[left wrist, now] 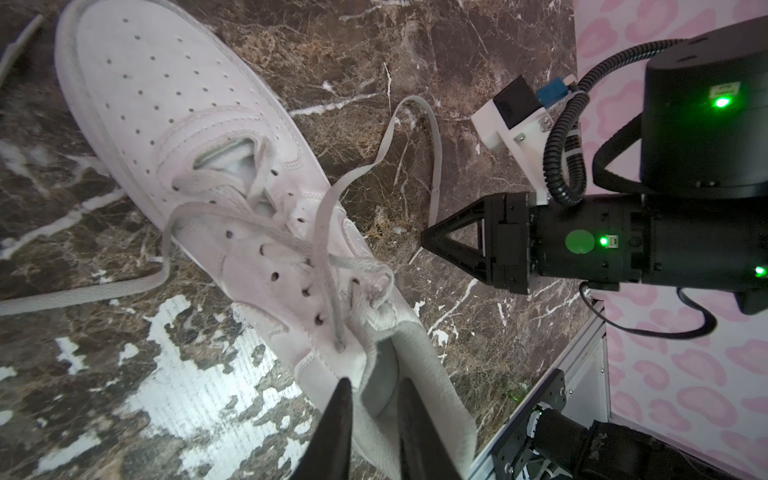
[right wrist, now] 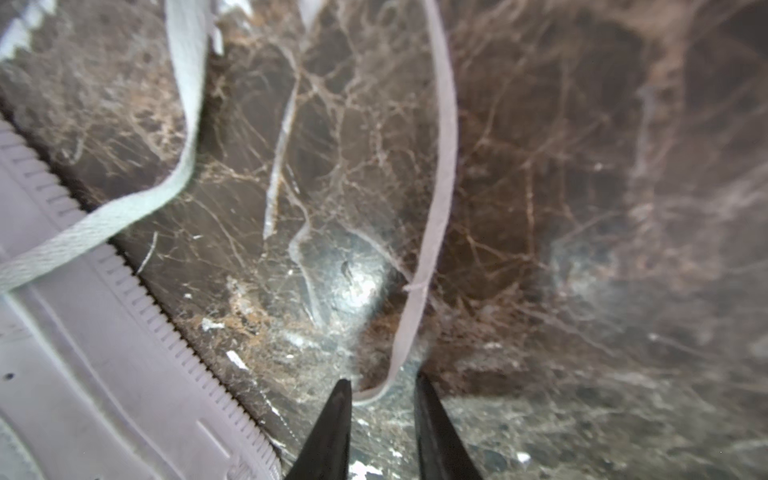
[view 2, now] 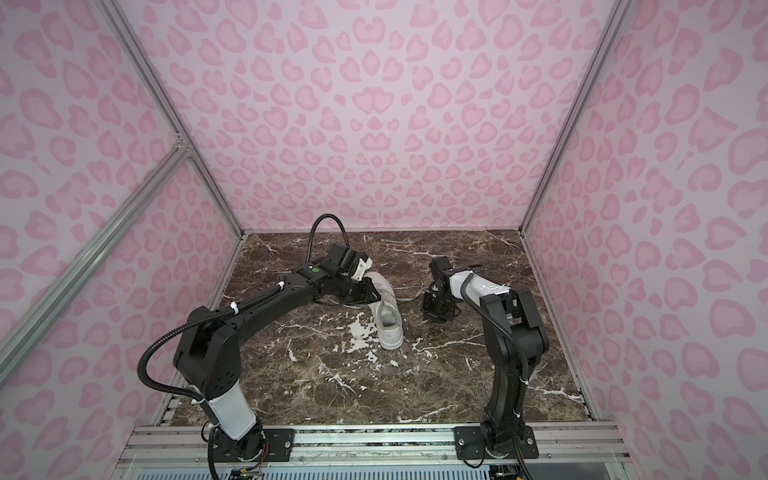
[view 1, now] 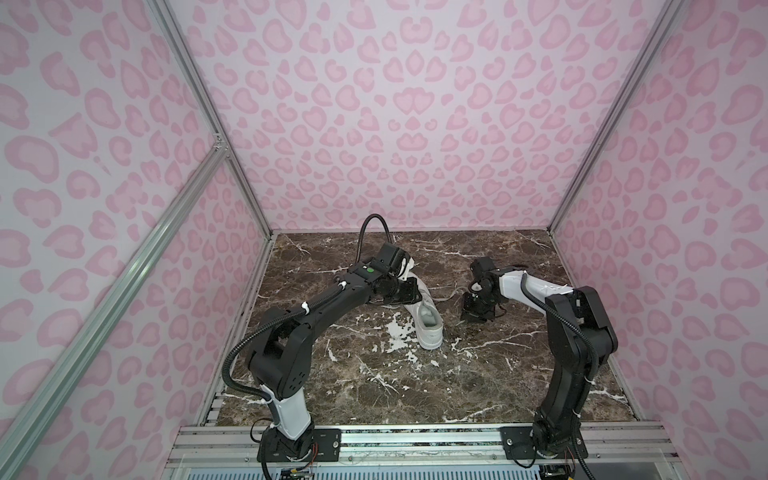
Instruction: Tie the shoes
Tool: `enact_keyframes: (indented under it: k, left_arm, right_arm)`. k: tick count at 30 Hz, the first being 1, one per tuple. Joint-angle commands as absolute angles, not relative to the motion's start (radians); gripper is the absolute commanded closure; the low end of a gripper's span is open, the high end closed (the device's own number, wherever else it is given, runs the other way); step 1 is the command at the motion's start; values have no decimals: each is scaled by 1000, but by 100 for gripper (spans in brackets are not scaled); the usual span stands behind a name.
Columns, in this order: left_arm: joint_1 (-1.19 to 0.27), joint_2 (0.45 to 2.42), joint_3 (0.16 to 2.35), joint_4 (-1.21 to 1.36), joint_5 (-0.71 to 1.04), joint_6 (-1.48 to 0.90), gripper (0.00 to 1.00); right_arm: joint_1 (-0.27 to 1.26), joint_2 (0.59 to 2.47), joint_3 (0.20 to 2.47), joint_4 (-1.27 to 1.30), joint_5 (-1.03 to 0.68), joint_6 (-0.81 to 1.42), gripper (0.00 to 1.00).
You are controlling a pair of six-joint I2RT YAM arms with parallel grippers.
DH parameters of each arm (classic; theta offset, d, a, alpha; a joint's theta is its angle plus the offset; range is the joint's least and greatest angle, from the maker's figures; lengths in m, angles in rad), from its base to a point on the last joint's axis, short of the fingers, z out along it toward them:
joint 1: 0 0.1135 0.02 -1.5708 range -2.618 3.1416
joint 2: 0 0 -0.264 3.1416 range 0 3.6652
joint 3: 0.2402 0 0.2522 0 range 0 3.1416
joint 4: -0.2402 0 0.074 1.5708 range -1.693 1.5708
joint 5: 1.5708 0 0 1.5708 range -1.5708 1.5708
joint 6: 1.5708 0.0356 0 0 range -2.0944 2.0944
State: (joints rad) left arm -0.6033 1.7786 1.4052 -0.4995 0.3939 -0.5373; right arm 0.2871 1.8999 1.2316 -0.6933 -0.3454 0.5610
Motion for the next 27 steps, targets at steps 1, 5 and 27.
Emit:
enact_keyframes:
  k: [1,5,27]
  left_arm:
    - [-603,1766,1402,-490,391,-532,77]
    - [-601,1763,1401,-491,387,-531,77]
    - [-466,1897,1335,-448,345,-601,79]
  right_arm:
    - [296,1921,1236,-710,-328,563,72]
    - [309,1940,1256,-730,-297,554,76]
    - [284,1832,1241,-691,-400,584,96]
